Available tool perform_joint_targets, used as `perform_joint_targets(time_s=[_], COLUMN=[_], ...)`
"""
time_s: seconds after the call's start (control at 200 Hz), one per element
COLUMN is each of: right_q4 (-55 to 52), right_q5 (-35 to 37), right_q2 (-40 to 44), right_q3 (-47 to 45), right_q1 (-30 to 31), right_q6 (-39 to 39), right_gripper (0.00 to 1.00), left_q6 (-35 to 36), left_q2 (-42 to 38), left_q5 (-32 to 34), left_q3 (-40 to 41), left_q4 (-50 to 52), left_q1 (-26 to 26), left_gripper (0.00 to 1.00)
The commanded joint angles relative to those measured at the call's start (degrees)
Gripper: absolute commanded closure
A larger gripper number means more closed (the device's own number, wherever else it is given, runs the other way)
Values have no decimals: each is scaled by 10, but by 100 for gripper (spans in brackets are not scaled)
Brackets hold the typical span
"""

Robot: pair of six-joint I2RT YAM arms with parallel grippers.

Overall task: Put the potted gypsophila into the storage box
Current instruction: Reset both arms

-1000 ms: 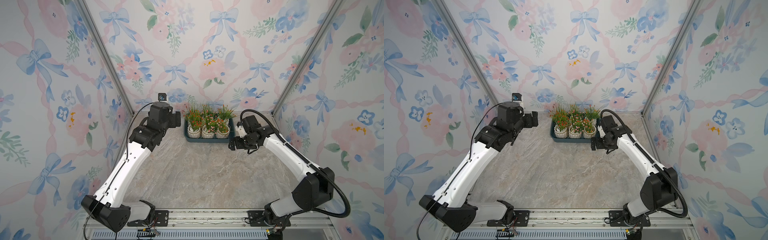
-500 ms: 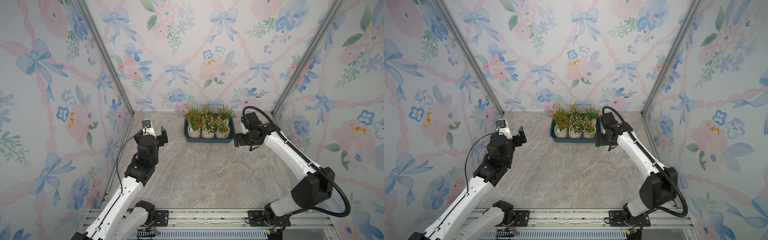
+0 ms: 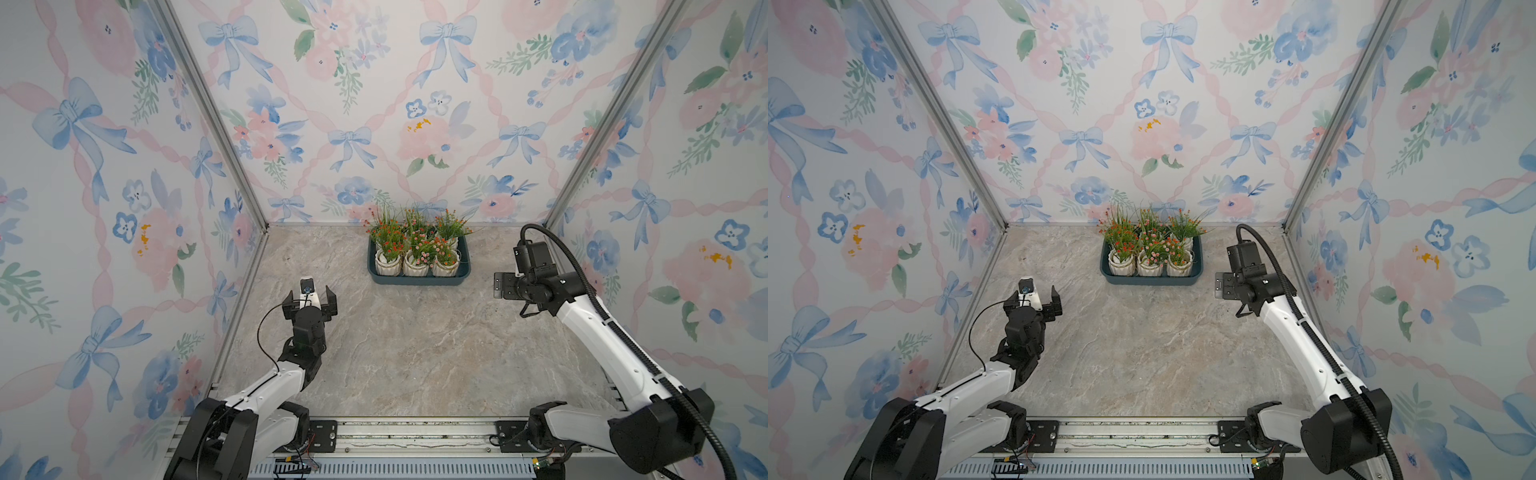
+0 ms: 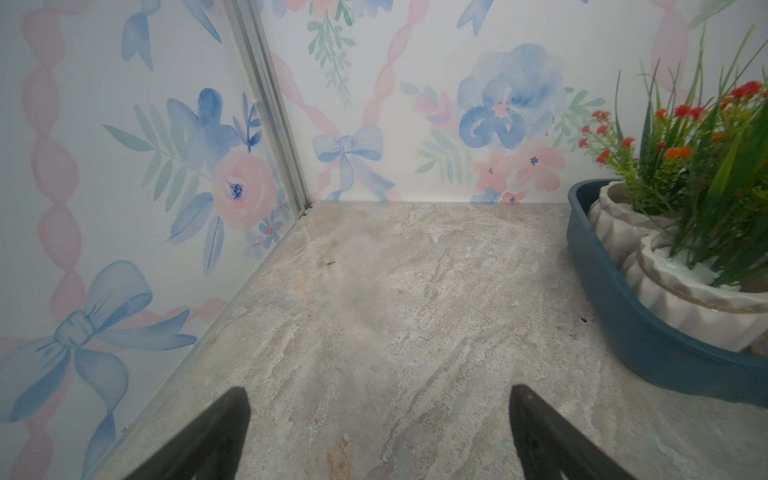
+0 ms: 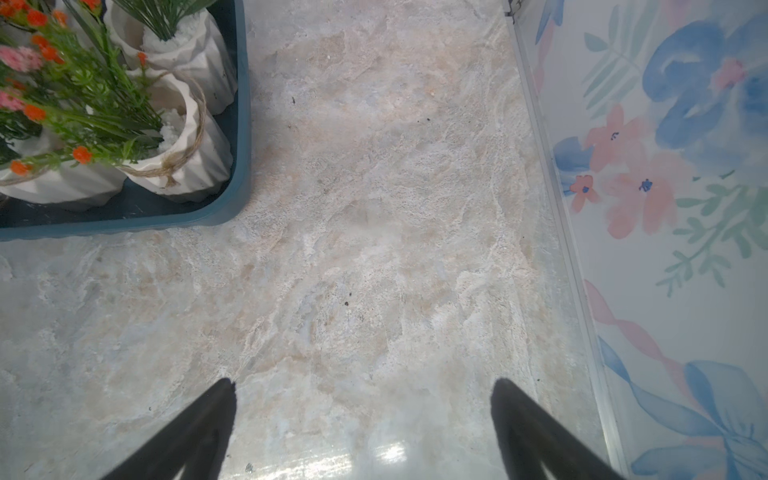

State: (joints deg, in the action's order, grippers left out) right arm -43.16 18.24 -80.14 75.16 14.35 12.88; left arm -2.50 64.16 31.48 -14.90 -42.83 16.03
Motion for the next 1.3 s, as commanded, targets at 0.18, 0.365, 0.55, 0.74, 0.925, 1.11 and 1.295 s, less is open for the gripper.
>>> perform_joint_targets(time_s=[0.18, 0.365, 0.55, 0.74, 0.925, 1.11, 1.295], right_q4=[29, 110, 181, 209, 342, 455, 606], right_q5=[-89, -122, -137, -206, -219, -147, -79], right_q2=[-6, 40, 62, 47, 60, 72, 61], right_q3=[-11, -62, -100, -124, -221, -314, -420], right_q1=[-46, -58, -68, -93, -110, -112, -112], right_q6=[-40, -27, -65, -50, -58, -83, -102], right_gripper=[3, 3, 3, 3, 3, 3, 3], left_q6=[-4, -15, -20, -4, 0, -1, -1], left_q2=[109, 155, 213, 245, 245, 246, 246], left_q5=[-93, -149, -200, -244, -255, -254, -254], left_q3=[16, 30, 41, 44, 43, 44, 44], left_q4=[-161, -234, -312, -349, -348, -348, -349], left_q1=[-62, -92, -106, -108, -108, -107, -108], left_gripper=[2, 2, 2, 2, 2, 2, 2])
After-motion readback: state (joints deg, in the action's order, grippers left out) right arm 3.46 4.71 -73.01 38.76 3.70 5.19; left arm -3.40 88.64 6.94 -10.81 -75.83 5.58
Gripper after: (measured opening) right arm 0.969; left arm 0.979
